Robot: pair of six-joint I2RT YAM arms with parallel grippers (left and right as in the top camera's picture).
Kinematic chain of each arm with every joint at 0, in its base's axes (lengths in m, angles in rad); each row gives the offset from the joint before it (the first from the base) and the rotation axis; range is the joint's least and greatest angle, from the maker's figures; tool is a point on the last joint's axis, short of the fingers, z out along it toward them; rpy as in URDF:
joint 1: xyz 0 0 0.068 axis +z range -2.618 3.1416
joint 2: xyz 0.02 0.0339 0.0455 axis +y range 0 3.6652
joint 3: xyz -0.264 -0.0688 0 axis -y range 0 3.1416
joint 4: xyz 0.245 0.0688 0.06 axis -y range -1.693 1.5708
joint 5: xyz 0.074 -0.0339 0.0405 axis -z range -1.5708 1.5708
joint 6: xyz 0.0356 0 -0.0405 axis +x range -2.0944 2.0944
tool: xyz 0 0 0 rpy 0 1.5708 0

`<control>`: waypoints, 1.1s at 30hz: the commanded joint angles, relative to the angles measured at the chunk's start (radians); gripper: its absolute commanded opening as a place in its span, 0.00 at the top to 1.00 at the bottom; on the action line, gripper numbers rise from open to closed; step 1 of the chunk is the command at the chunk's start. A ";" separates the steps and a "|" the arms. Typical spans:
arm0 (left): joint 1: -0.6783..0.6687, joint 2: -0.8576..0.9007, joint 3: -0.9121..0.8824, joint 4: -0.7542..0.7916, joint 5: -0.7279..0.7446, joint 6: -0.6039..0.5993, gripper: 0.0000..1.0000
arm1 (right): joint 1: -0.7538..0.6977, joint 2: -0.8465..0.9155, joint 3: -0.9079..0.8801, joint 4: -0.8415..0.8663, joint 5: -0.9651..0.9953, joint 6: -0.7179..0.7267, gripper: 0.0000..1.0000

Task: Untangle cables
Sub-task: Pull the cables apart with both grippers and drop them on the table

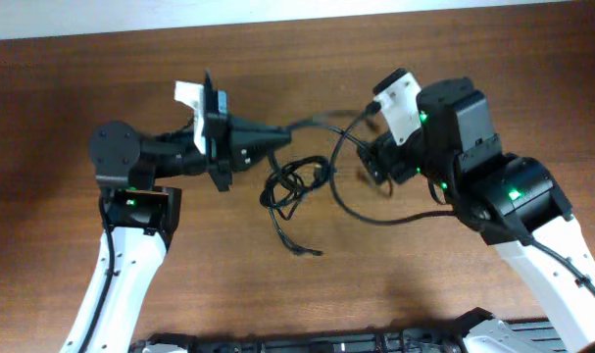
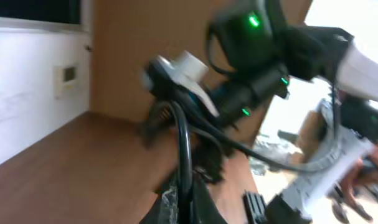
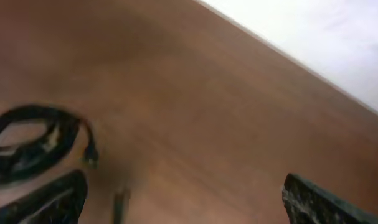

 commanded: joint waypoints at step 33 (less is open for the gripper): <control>0.001 -0.010 0.012 -0.113 -0.196 -0.117 1.00 | 0.000 0.413 0.006 0.275 -0.644 0.817 0.52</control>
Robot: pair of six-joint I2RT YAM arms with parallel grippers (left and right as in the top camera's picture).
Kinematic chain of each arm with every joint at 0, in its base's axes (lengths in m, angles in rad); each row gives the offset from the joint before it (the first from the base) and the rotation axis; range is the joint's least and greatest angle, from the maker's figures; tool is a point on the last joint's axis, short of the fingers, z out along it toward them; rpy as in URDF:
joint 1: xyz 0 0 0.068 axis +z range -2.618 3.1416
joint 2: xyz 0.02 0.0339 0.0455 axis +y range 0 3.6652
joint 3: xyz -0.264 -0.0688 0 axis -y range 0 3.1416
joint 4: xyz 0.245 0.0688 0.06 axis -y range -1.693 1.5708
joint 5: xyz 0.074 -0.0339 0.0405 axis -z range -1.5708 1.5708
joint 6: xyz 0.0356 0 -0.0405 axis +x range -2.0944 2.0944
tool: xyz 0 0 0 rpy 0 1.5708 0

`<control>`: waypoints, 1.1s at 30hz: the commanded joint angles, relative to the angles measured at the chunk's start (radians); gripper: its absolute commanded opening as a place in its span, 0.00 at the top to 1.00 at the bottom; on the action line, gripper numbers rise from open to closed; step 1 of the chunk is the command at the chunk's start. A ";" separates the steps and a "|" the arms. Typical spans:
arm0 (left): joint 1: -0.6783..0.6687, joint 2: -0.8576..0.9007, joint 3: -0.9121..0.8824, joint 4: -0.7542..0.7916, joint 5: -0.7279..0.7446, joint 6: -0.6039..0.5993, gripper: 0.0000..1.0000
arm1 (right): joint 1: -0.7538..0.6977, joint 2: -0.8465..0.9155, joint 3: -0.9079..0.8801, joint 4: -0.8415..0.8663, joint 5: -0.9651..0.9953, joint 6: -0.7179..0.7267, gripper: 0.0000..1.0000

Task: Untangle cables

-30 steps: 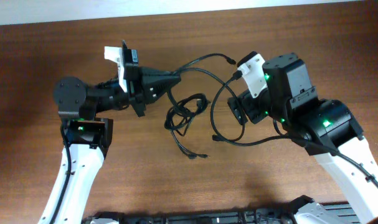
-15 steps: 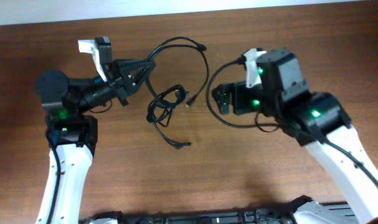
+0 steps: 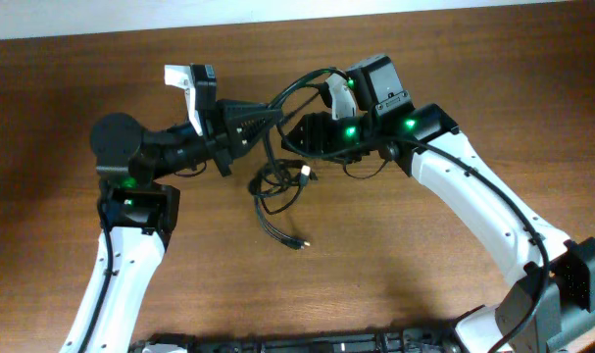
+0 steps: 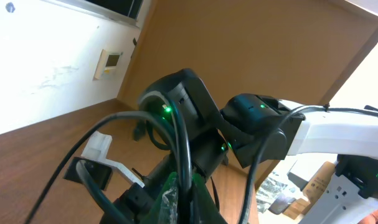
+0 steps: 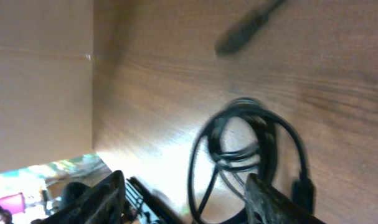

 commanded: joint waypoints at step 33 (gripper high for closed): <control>0.117 -0.010 0.010 -0.912 -0.748 0.154 0.01 | -0.001 -0.046 0.008 -0.184 0.334 -0.184 0.62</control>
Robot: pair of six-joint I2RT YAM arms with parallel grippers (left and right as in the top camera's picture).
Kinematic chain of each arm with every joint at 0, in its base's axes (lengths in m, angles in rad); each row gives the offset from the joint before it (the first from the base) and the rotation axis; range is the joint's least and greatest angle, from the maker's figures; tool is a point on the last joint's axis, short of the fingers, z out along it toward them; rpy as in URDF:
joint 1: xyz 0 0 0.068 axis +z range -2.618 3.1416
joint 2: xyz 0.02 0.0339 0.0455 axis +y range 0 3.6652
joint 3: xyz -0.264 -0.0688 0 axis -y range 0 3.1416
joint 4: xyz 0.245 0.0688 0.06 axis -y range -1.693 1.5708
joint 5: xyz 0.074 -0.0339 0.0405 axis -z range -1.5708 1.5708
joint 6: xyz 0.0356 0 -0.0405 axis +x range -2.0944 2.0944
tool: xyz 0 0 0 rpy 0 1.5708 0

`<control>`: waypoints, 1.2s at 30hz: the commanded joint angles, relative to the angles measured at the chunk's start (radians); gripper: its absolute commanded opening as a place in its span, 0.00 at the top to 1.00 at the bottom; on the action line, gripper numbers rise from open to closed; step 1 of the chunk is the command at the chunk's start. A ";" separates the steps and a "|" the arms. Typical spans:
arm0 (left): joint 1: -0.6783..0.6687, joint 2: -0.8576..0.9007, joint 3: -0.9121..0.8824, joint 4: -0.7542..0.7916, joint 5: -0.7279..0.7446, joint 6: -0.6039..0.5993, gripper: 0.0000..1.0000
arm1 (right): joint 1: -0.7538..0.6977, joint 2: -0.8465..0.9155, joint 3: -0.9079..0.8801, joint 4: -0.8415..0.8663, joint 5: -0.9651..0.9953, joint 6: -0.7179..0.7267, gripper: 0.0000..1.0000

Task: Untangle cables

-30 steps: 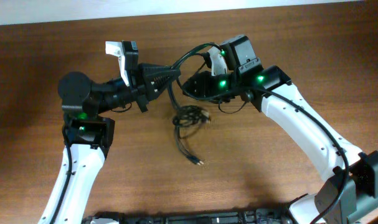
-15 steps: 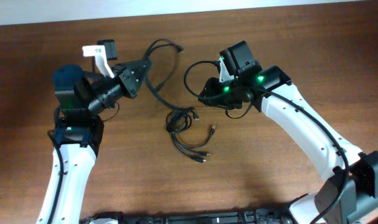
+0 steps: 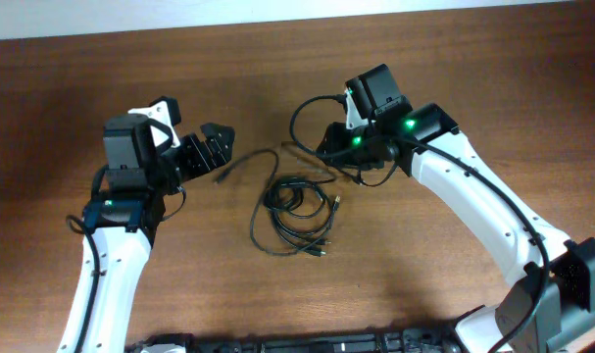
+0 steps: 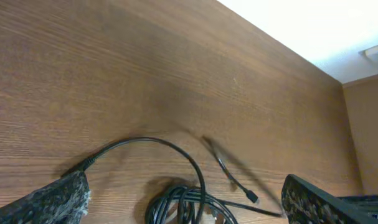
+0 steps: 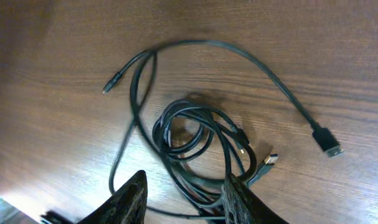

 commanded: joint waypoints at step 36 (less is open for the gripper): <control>-0.158 0.444 0.017 -0.075 -0.097 0.395 0.01 | -0.001 -0.094 0.008 -0.015 0.094 -0.140 0.61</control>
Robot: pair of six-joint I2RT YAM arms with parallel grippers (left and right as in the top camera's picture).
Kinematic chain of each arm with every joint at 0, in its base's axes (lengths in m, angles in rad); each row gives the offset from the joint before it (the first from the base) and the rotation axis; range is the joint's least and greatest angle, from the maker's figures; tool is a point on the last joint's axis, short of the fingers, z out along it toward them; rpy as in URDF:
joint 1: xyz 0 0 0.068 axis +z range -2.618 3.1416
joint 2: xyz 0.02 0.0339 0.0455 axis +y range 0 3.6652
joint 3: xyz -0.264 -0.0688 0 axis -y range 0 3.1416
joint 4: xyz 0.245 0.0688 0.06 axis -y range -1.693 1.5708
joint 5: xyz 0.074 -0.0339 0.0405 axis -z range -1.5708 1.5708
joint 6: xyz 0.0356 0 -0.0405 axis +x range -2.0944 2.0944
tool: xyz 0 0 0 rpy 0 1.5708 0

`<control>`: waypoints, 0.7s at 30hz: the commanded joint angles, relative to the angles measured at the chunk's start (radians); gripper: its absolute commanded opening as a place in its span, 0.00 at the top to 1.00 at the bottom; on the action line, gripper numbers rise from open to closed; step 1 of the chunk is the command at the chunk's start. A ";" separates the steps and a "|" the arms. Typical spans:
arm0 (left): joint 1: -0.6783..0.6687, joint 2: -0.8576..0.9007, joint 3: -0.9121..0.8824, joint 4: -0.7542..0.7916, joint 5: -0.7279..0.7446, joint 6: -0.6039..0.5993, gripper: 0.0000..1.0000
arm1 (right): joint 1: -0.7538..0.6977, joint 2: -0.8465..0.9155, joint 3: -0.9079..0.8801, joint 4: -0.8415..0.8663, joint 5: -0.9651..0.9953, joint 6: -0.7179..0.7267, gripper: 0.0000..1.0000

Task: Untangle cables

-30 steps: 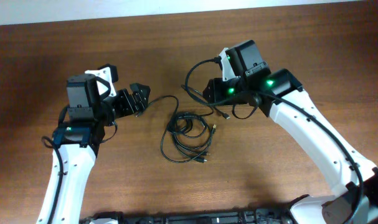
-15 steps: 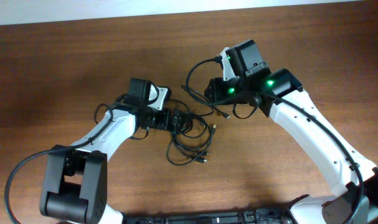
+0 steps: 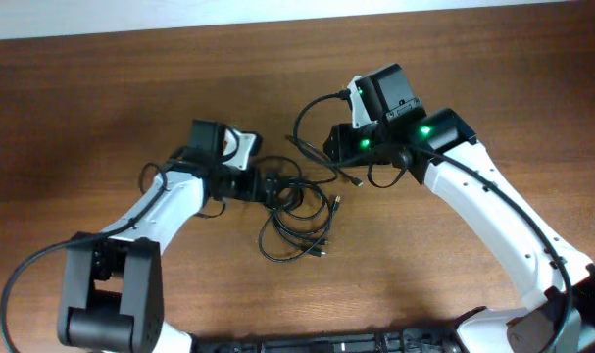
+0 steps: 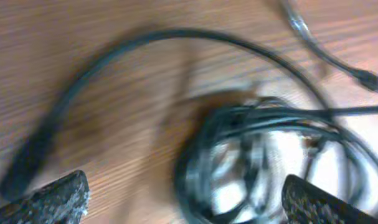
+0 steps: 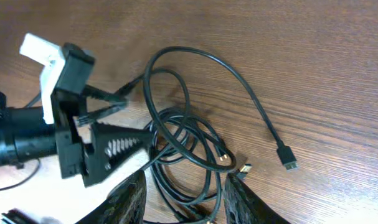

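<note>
Several thin black cables lie in a tangled coil (image 3: 302, 211) on the brown table; the coil also shows in the left wrist view (image 4: 263, 143) and the right wrist view (image 5: 182, 143). One looser cable (image 5: 238, 81) loops away from it and ends in a plug (image 5: 288, 165). My left gripper (image 3: 272, 186) is low at the coil's left edge, its jaws wide open, with the blurred coil between its fingertips (image 4: 45, 199). My right gripper (image 3: 341, 147) hovers open above the coil's far right side (image 5: 179, 199) and holds nothing.
A short cable end with a thick plug (image 4: 27, 162) lies left of the coil by the left gripper. The left arm's own thin cable (image 3: 150, 176) loops behind its wrist. The table's far edge (image 3: 277, 20) meets a white wall.
My left gripper was open at the table's left, well away from the cables; it is now at the left edge of the coil, still open. The right gripper has hardly moved.
At first my left gripper was shut on a cable, holding it above the table, the right gripper open nearby. Then both grippers were close together with cables lifted between them. Later the cables lay on the table, both grippers open and apart. Now the left is at the coil.
</note>
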 commanded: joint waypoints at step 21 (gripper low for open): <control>-0.119 0.103 -0.008 -0.048 -0.250 -0.025 0.17 | -0.001 -0.015 0.008 -0.014 0.022 -0.012 0.61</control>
